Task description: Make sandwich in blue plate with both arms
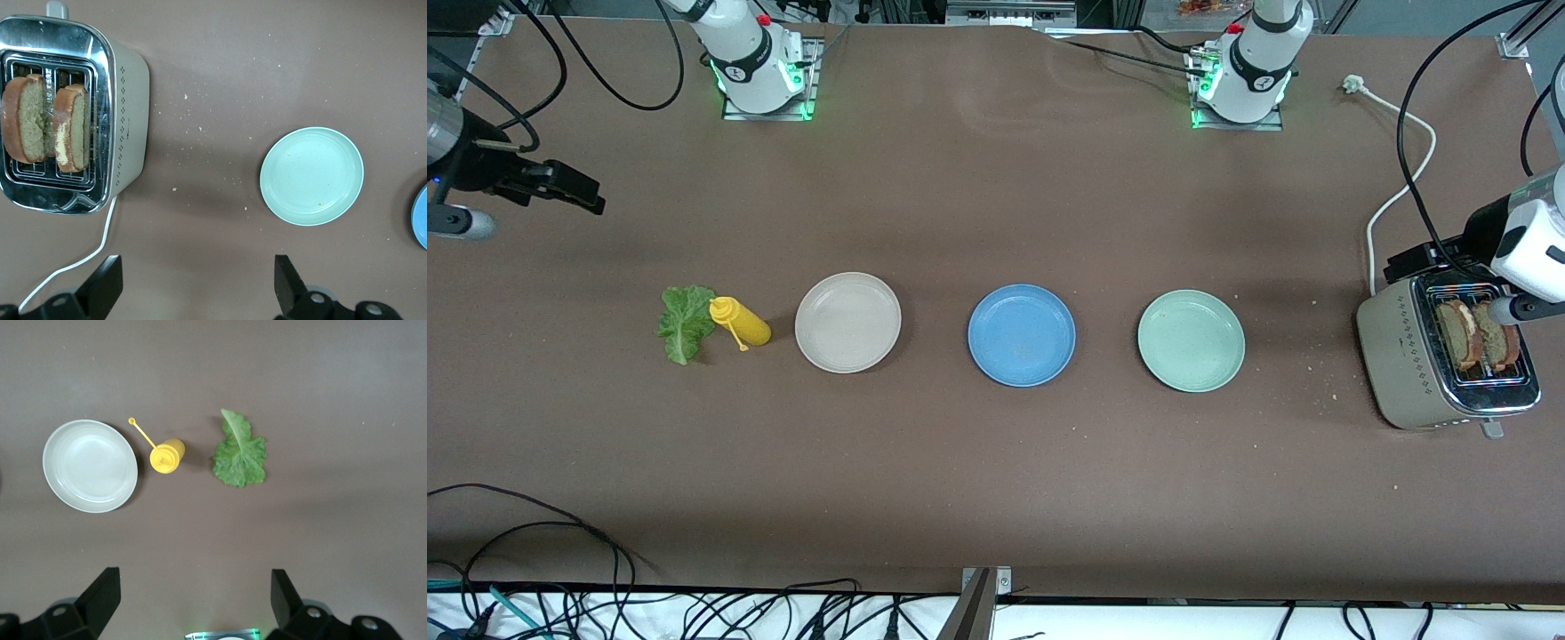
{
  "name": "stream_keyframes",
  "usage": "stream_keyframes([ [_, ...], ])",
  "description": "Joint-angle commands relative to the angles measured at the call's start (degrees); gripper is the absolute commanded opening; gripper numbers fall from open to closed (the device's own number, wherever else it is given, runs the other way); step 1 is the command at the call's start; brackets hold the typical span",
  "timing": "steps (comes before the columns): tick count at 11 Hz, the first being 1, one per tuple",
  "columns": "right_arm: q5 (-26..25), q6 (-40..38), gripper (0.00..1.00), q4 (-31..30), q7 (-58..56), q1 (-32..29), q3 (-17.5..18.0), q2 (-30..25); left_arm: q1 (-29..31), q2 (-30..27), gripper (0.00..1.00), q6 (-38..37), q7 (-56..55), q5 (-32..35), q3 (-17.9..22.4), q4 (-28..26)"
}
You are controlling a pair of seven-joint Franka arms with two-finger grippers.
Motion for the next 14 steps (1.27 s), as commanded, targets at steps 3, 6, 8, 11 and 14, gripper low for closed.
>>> stream_keyframes([
  [3,-0.43,-1.46,1.0,2.93,0.1,-0.32,0.12,0.9,-0.22,-1.2,1.0,0.07,1.44,-1.32,0.28,-1.16],
  [6,-0.43,-1.55,1.0,2.93,0.45,-0.32,0.21,0.82,-0.14,-1.2,1.0,-0.54,1.44,-1.32,0.28,-1.16],
  [8,-0.17,-1.55,1.0,2.84,0.19,-0.32,0.12,0.9,-0.14,-1.2,1.0,-0.89,1.53,-1.32,0.28,-1.16],
  [11,-0.08,-1.2,1.0,2.93,-0.43,-0.23,0.21,0.9,-0.14,-1.2,1.0,-0.89,1.53,-1.32,0.28,-1.16],
  [14,0.01,-1.29,1.0,2.84,-0.43,-0.32,0.2,0.99,-0.22,-1.2,1.0,-0.89,1.53,-1.32,0.28,-1.34],
])
